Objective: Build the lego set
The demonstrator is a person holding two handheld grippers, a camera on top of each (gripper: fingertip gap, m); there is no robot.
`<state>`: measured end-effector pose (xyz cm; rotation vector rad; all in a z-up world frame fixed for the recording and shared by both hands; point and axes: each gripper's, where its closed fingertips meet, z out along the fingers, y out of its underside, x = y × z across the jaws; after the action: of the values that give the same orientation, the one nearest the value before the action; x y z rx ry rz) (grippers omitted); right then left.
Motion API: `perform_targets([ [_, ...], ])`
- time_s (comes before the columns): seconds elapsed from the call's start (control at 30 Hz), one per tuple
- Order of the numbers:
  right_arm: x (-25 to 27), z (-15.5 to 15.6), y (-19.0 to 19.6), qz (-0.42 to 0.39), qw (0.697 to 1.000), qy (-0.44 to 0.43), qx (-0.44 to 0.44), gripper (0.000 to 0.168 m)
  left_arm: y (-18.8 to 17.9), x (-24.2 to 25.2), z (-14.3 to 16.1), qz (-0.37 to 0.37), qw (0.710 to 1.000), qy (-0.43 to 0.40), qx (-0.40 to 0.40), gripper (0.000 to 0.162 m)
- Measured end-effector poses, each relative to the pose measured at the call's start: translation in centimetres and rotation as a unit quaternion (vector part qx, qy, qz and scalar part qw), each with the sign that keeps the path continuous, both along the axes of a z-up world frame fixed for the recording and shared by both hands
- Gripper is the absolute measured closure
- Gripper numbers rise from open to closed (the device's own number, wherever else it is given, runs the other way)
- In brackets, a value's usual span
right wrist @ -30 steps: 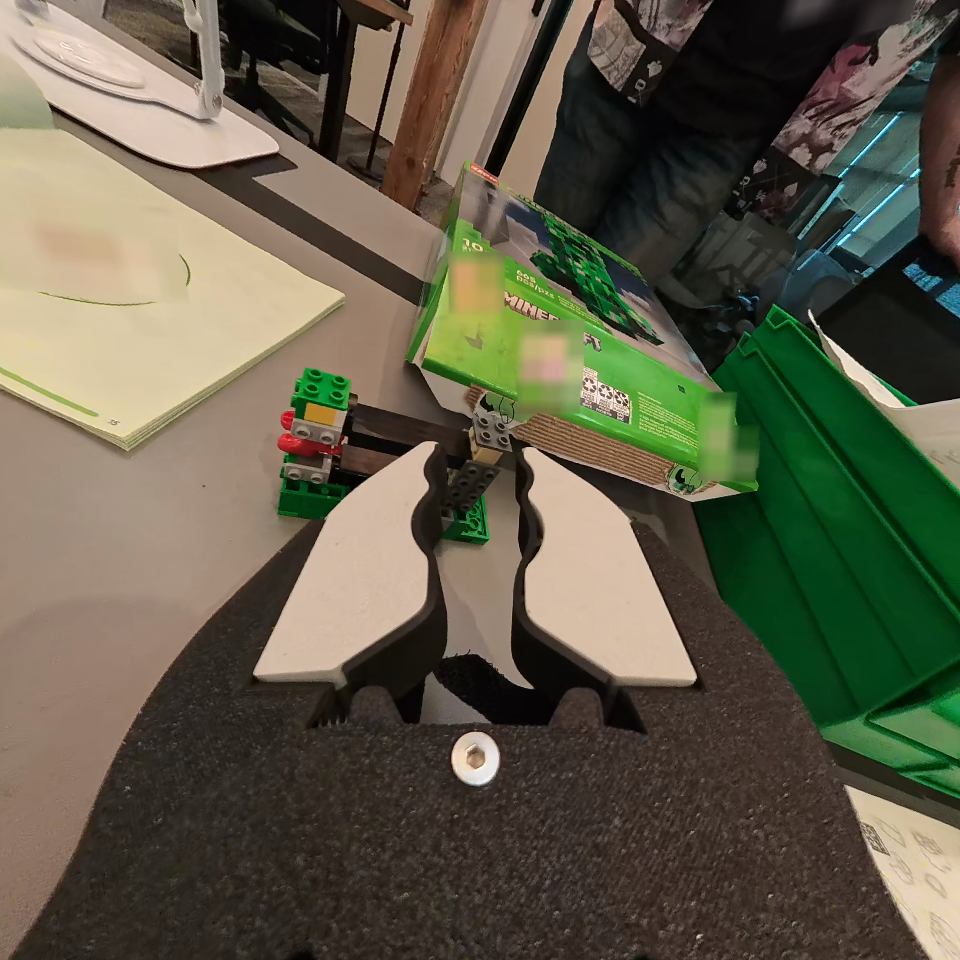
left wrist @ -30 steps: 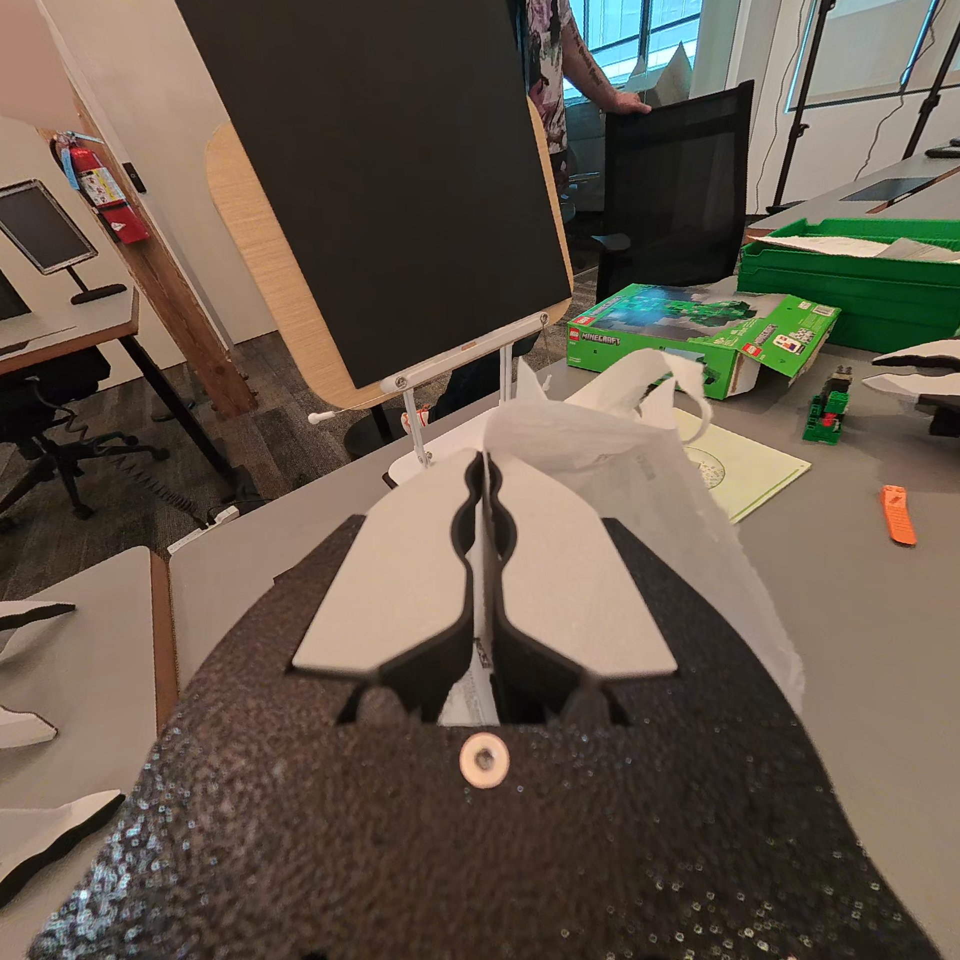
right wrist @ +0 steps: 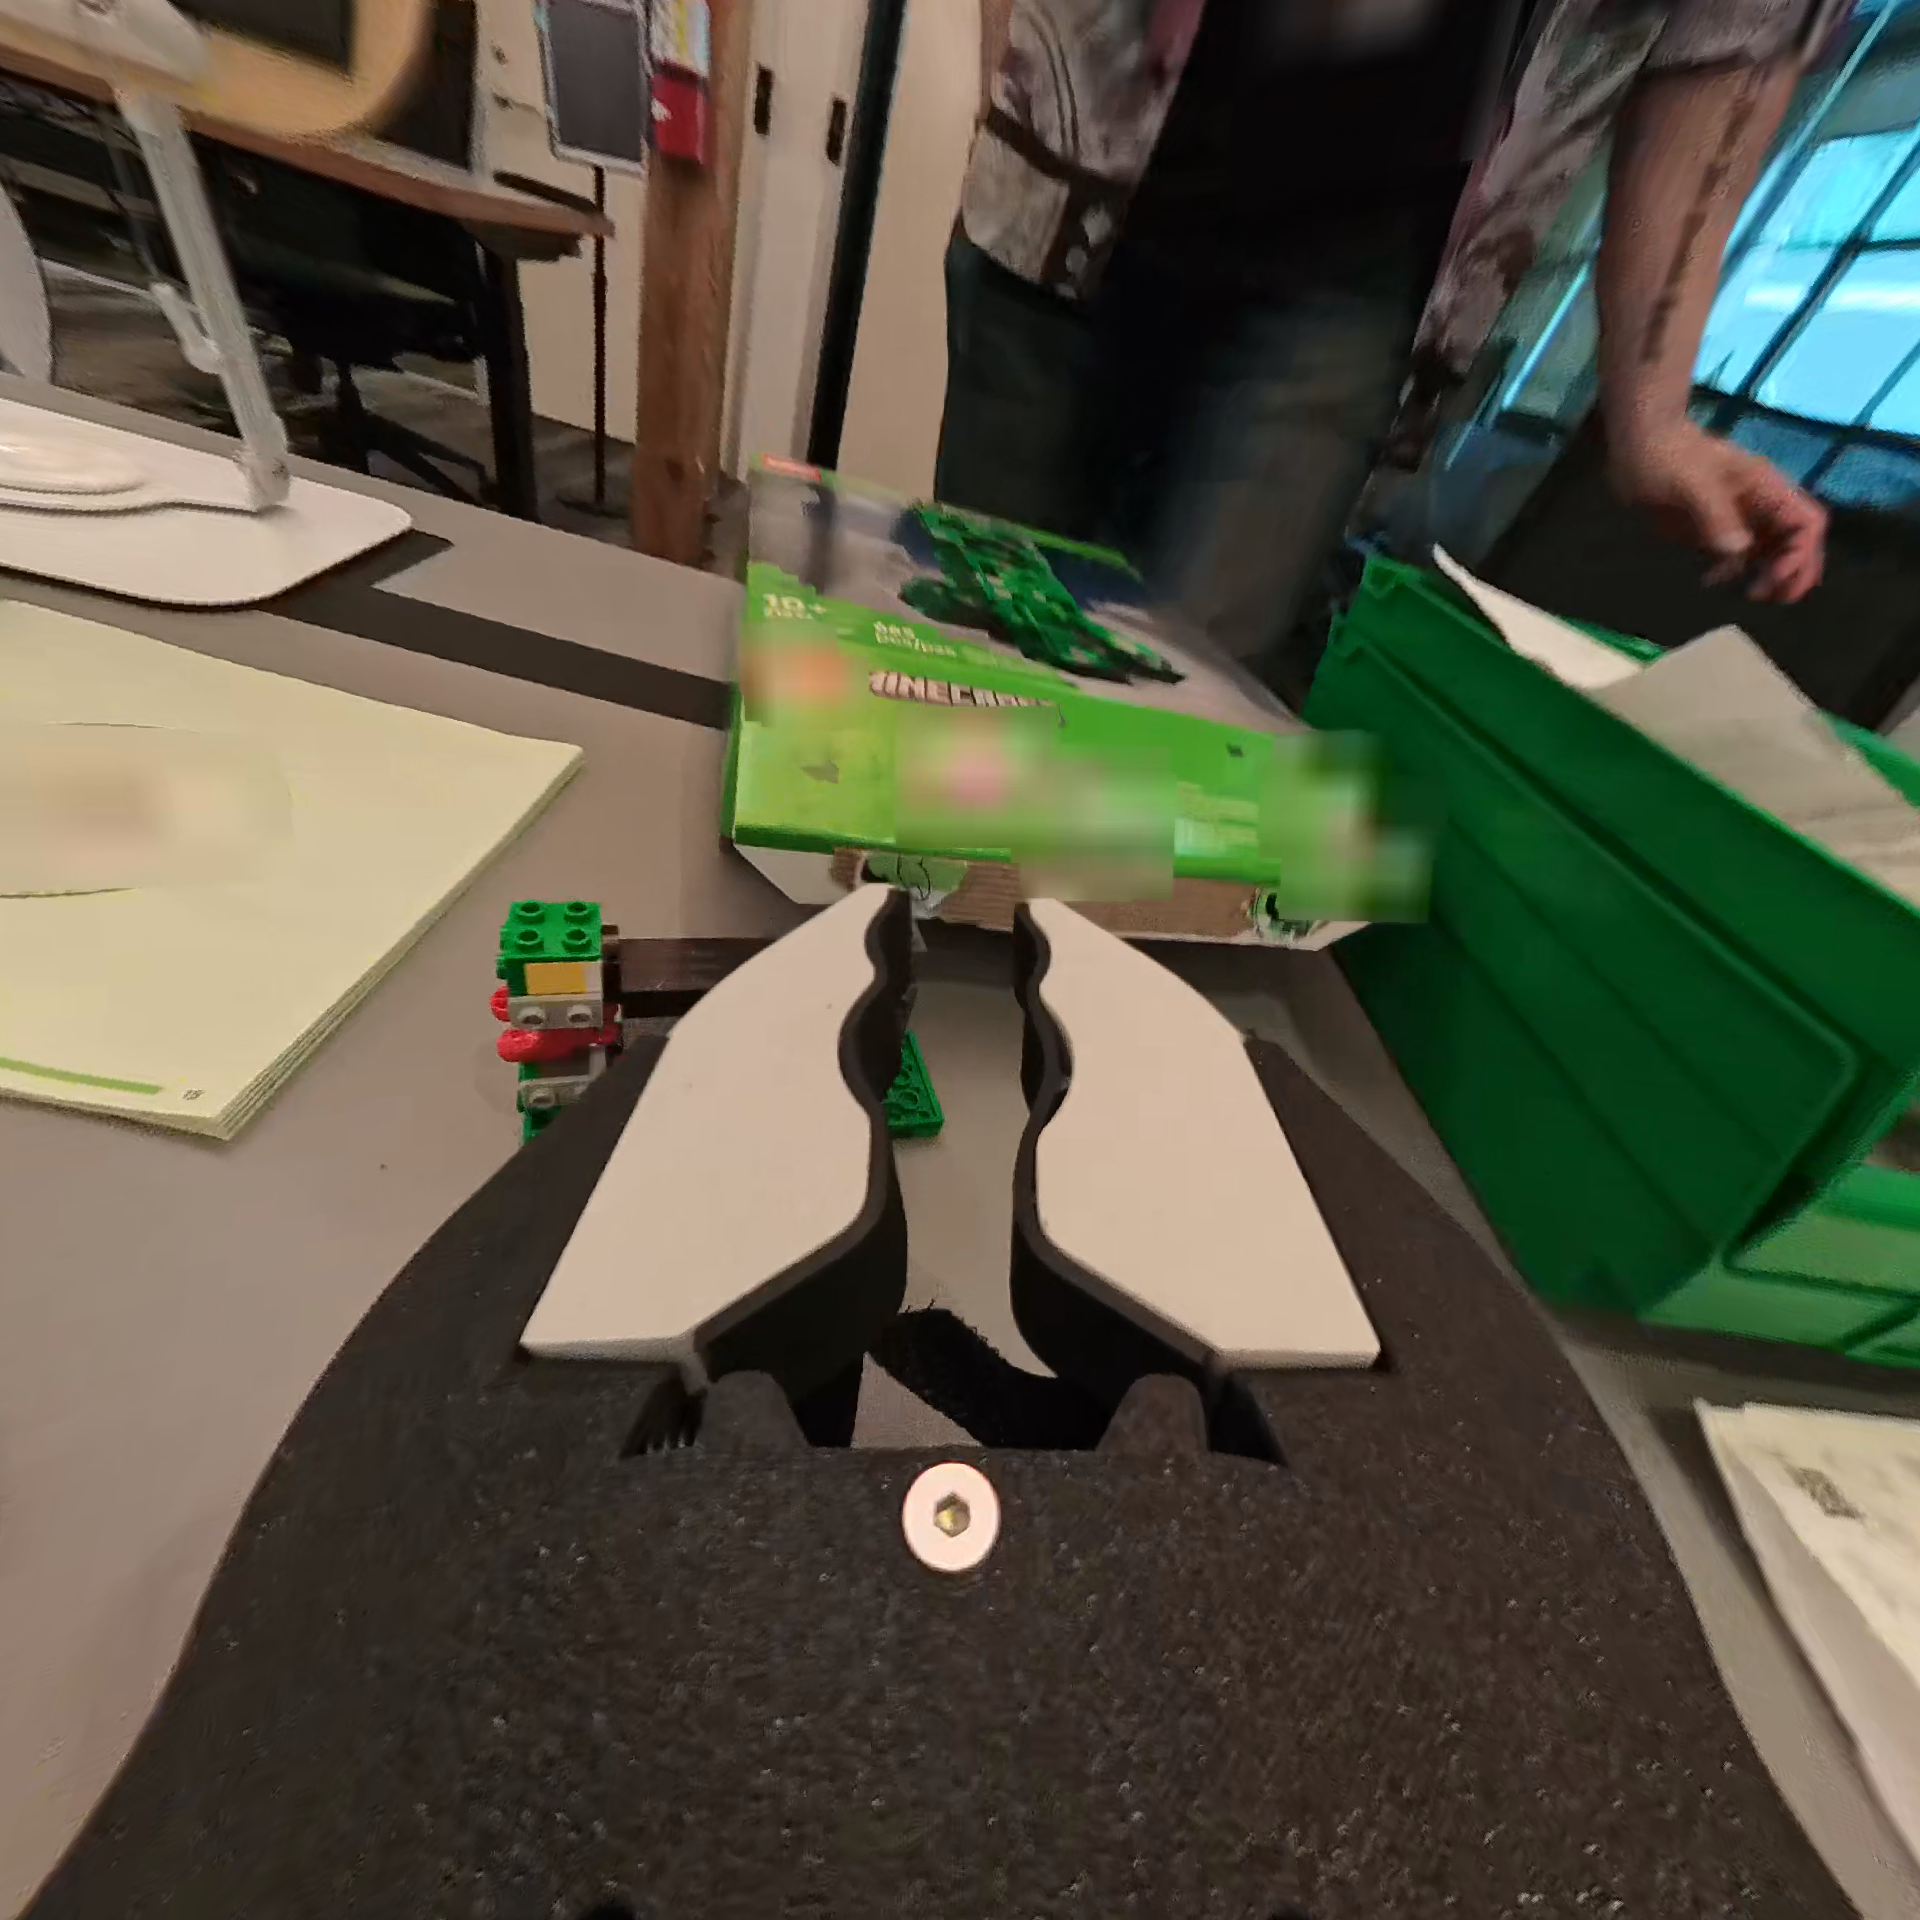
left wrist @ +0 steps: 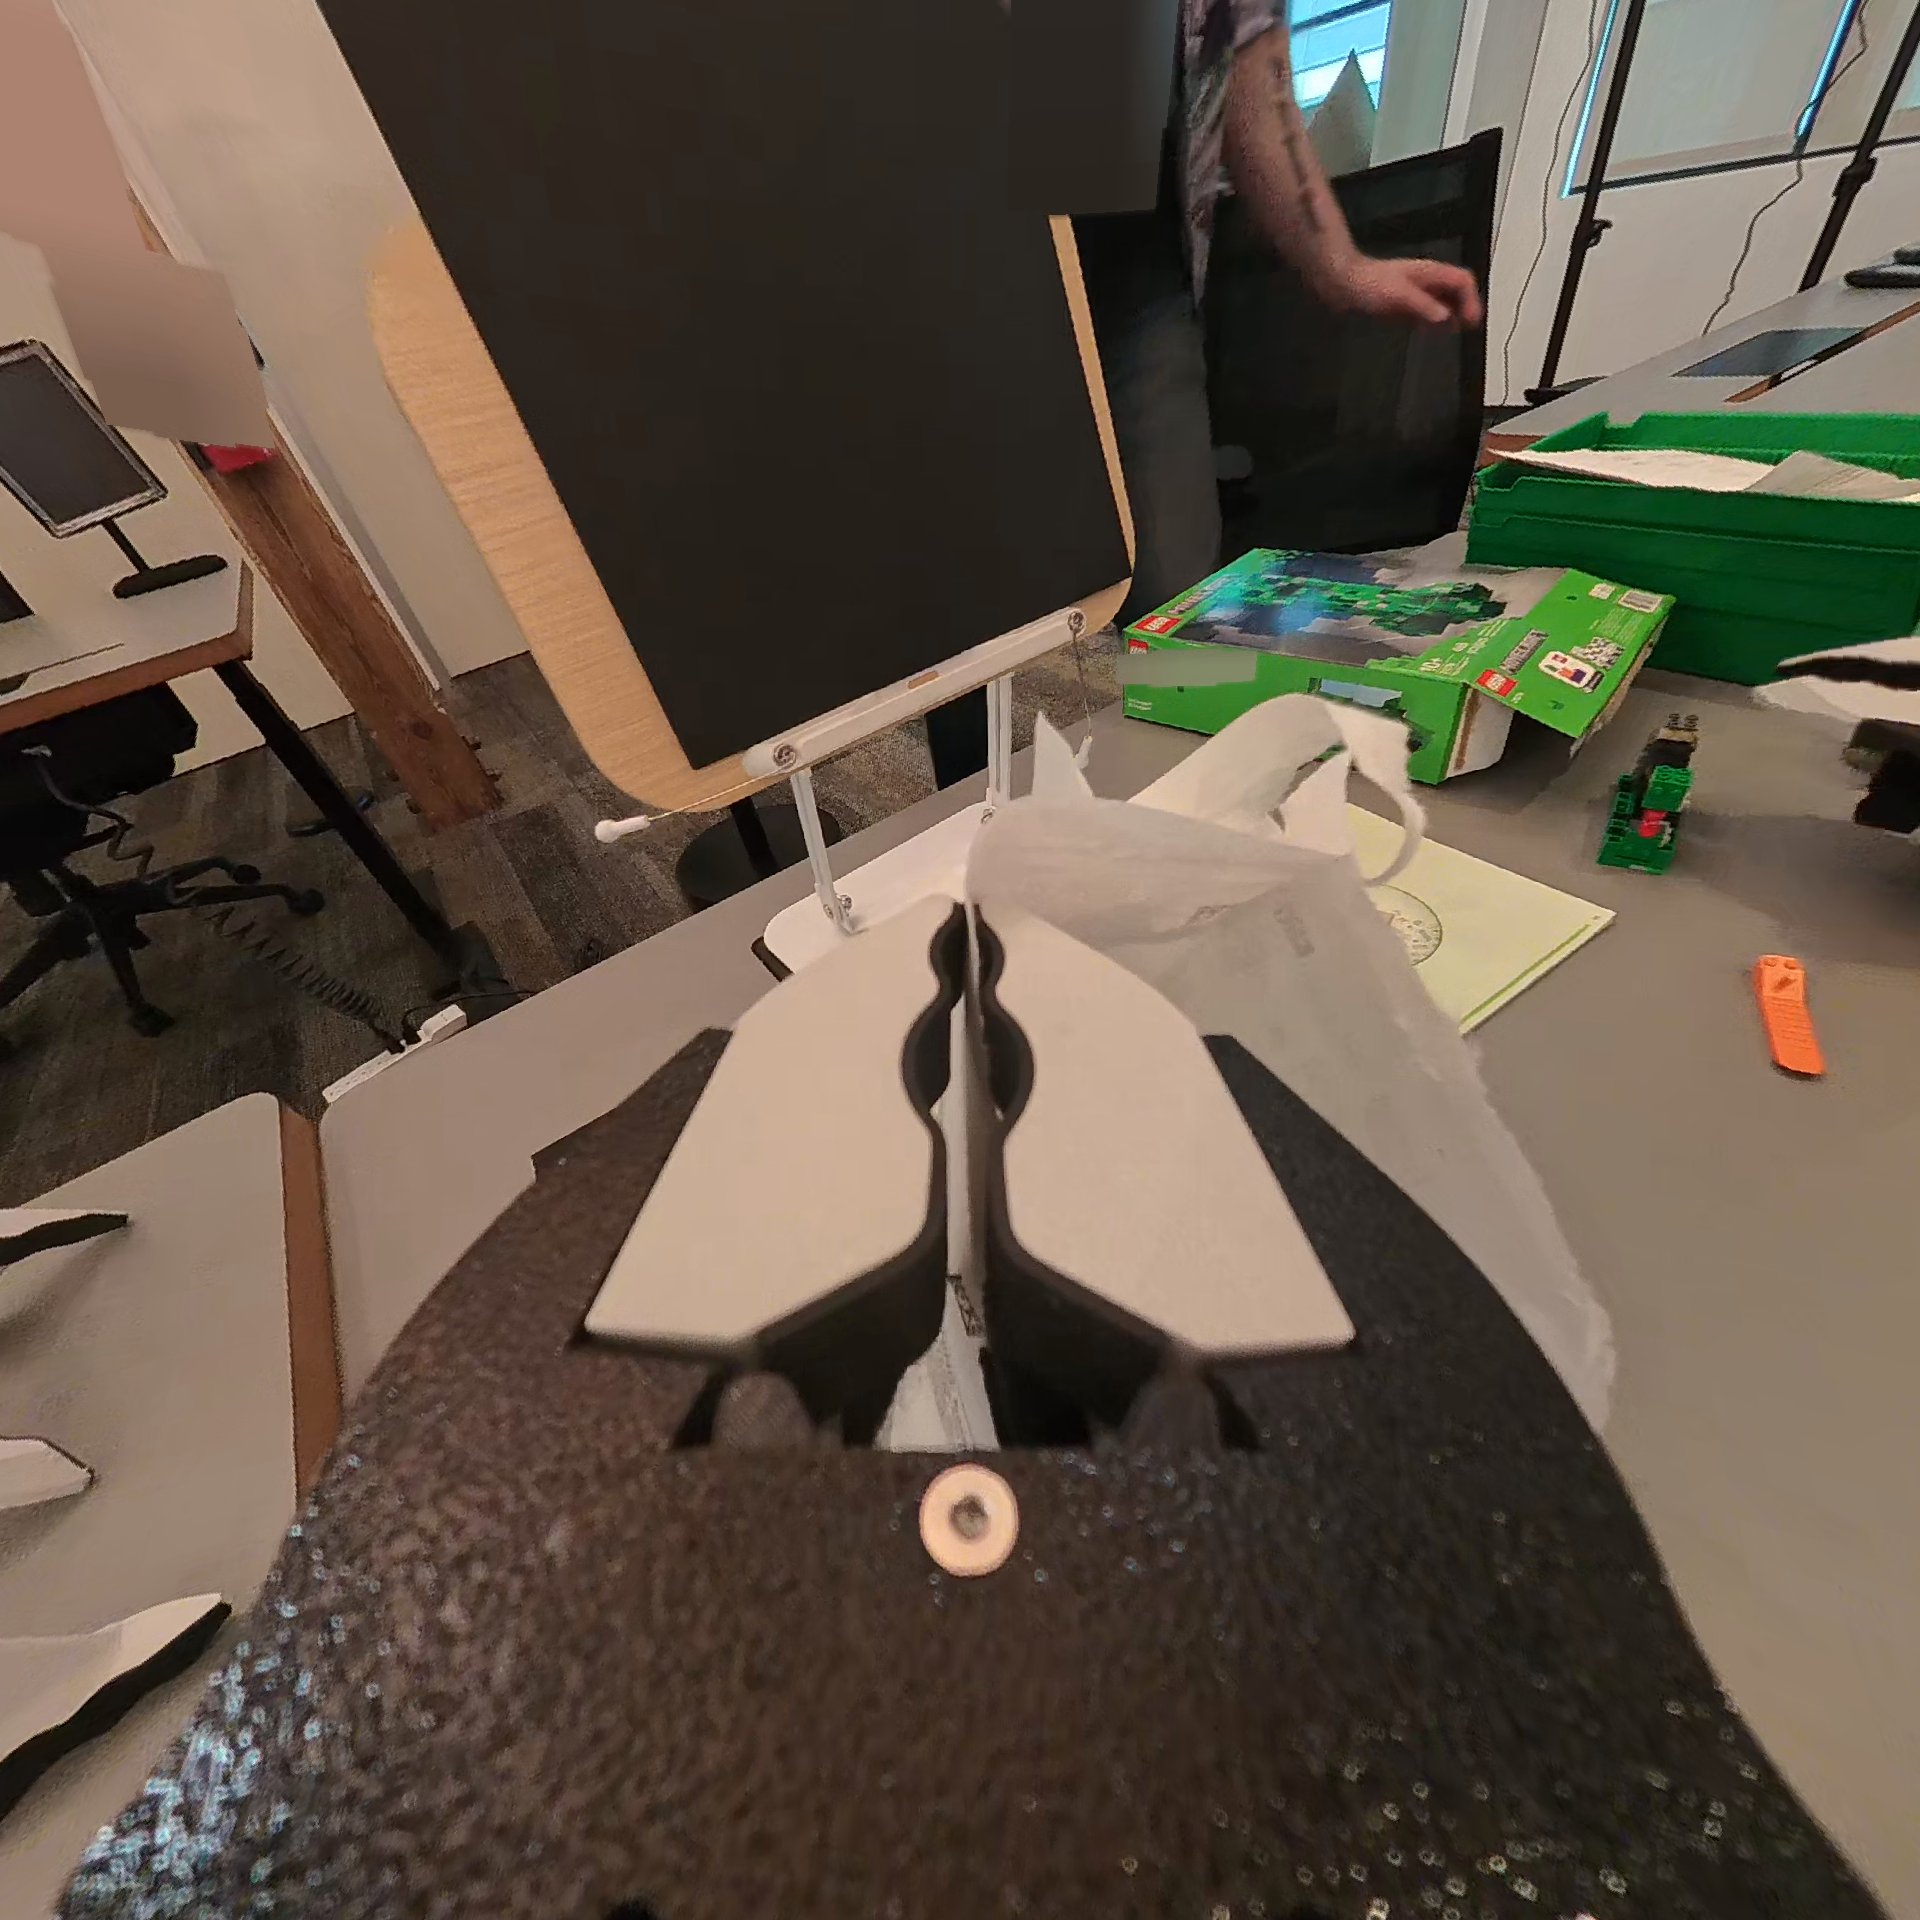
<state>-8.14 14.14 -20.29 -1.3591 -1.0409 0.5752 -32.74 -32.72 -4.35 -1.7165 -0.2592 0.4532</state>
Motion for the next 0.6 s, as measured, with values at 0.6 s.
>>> perform_targets([
  [0.6,-0.9,-2.6,-0.2,-0.012,0.996,-0.078,-0.046,0.141,1.0,0.5,-0.3,-0.011,1.0,0.003,-0.013,0.162],
])
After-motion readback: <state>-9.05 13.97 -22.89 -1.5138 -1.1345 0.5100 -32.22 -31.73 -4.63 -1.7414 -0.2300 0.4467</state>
